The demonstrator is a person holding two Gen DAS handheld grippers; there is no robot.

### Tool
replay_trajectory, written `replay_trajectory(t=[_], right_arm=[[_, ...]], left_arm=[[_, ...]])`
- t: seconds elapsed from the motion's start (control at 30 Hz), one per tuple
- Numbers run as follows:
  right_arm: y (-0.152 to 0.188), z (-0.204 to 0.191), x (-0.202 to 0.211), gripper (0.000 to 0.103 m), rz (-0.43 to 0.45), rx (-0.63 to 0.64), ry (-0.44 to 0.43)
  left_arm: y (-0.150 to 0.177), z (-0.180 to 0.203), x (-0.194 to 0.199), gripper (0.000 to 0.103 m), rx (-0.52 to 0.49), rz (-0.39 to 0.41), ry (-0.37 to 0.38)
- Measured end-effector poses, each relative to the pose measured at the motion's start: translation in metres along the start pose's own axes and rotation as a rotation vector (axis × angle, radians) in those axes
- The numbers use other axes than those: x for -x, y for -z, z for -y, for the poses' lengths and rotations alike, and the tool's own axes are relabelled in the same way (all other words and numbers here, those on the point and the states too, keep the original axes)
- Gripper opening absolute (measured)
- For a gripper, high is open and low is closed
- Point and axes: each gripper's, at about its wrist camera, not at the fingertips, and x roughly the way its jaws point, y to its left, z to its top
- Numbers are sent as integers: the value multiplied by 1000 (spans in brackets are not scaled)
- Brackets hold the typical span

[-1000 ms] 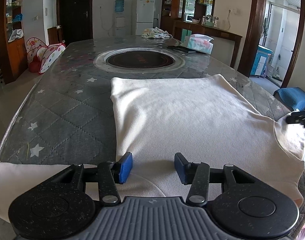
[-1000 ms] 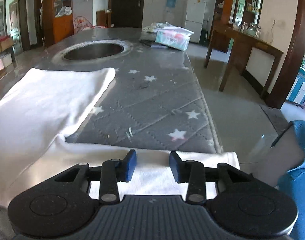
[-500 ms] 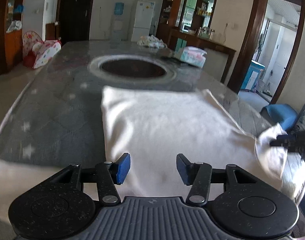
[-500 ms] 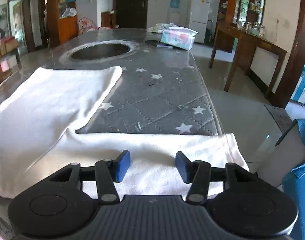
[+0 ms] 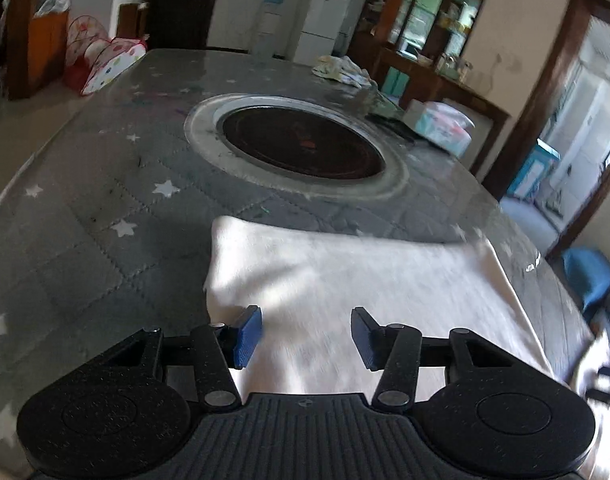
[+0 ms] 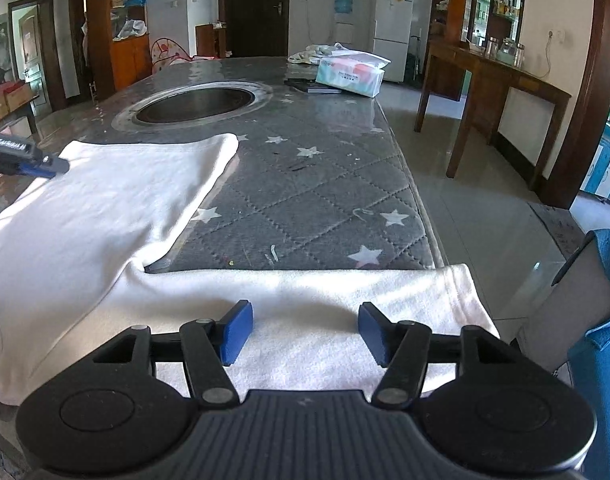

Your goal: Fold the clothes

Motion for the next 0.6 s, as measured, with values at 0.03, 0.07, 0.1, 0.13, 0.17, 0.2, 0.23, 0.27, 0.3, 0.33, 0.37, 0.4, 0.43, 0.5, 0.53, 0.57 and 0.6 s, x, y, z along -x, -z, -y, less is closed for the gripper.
replay_trajectory(t=[0.03, 0.07, 0.1, 0.13, 0.17, 0.2, 0.23, 0.27, 0.3, 0.33, 0.37, 0.4, 0.43, 0.5, 0.53, 0.57, 0.6], right_arm=[[0, 0, 0, 61, 0, -1, 0], [0, 0, -1, 62, 0, -2, 1], [0, 0, -1, 62, 0, -4, 1], [0, 0, -1, 62, 0, -4, 1], [0, 0, -2, 63, 0, -4, 1], [0, 0, -2, 63, 0, -4, 2], [0, 0, -2, 63, 0, -2, 3], [0, -1, -2, 63, 0, 0, 5], [0, -1, -2, 63, -1, 2, 6], [0, -1, -1, 63, -1, 4, 8], [0, -1, -1, 63, -1, 6, 9], [0, -2, -1, 63, -1, 8, 10], [0, -2, -1, 63, -1, 10, 12], [-1, -2, -1, 63, -2, 14, 15], [-1, -3, -1, 63, -2, 16, 16], [-1, -3, -1, 63, -2, 17, 18], [-1, -4, -1, 63, -2, 18, 20]], left_arm=[[-3, -3, -3, 52, 12, 8, -10], [-5, -5, -6, 53, 25, 14, -18], [-7, -8, -7, 53, 38, 21, -25], [-9, -11, -7, 53, 51, 27, -33], [-10, -14, -6, 53, 61, 34, -38], [-11, -17, -3, 53, 70, 40, -37], [-10, -20, 0, 53, 80, 45, -36], [-10, -22, 5, 54, 83, 53, -38], [-9, -25, 13, 54, 80, 62, -39], [-8, -27, 21, 54, 76, 71, -40], [-6, -30, 30, 54, 72, 80, -39], [-3, -32, 40, 54, 67, 90, -38], [1, -34, 51, 54, 58, 100, -48], [13, -39, 74, 54, 42, 120, -72], [22, -42, 86, 54, 42, 125, -95], [31, -46, 97, 54, 43, 126, -126], [40, -50, 108, 54, 43, 132, -154]])
